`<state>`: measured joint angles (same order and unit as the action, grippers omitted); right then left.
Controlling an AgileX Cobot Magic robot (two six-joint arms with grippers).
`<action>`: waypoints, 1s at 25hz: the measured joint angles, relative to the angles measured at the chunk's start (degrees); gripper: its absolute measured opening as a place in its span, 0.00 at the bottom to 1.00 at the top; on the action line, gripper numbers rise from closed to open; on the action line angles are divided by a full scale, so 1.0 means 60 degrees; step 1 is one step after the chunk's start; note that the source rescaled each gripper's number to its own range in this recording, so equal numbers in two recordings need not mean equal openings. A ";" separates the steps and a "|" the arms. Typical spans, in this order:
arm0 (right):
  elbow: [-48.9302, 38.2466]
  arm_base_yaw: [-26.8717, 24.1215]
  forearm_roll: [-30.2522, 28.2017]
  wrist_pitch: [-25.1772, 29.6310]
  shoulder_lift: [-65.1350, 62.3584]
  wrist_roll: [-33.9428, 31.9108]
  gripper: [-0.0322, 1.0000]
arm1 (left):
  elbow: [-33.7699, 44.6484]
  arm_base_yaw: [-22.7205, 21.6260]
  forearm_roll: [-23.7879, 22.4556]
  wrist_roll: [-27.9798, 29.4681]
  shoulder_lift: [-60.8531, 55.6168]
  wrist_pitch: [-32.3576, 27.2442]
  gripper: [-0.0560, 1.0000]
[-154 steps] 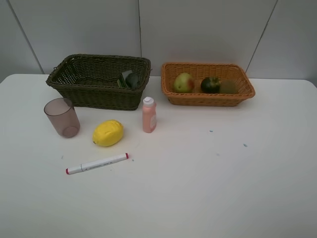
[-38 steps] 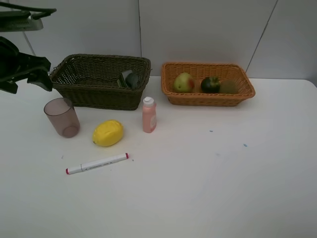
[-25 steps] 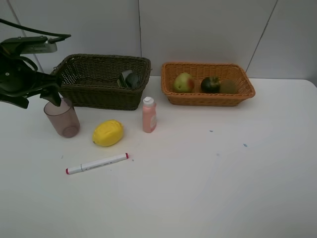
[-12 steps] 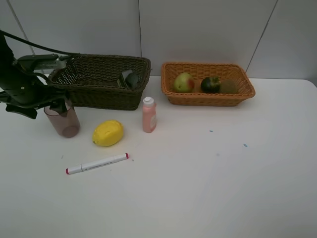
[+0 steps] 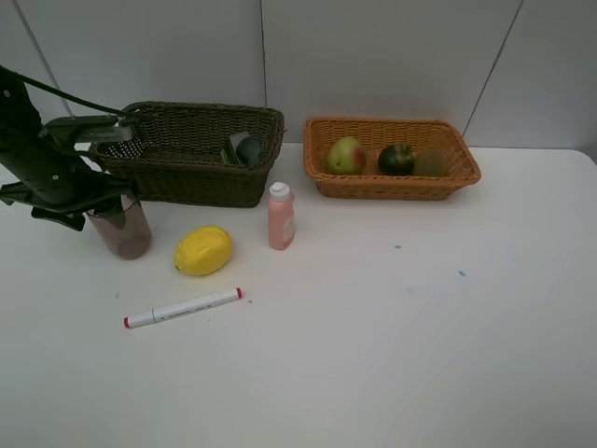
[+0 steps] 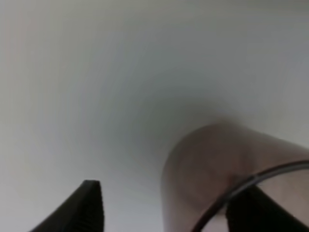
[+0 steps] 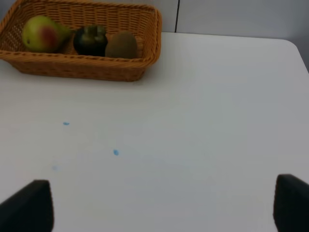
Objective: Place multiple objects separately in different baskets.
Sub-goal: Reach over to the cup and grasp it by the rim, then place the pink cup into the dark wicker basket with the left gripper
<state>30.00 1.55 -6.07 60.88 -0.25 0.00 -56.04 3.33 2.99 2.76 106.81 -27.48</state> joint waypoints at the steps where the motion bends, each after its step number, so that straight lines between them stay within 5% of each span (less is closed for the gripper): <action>1: 0.0000 0.0000 0.0000 0.0000 0.0000 0.0000 1.00 | 0.0000 0.0000 0.0000 0.0000 0.0000 0.0019 0.50; 5: 0.0000 0.0000 0.0000 0.0000 0.0000 0.0000 1.00 | 0.0000 0.0000 0.0000 0.0000 0.0000 0.0060 0.06; 16: 0.0000 0.0000 0.0000 0.0000 0.0000 0.0000 1.00 | -0.0148 0.0000 0.0000 0.0000 -0.0116 -0.0332 0.05; 25: 0.0000 0.0000 0.0000 0.0000 0.0000 0.0000 1.00 | -0.0930 0.0000 0.0000 0.0000 -0.2014 -0.1134 0.05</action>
<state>30.00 1.55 -6.07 60.88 -0.25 0.00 -61.62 3.33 2.99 2.76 94.72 -34.28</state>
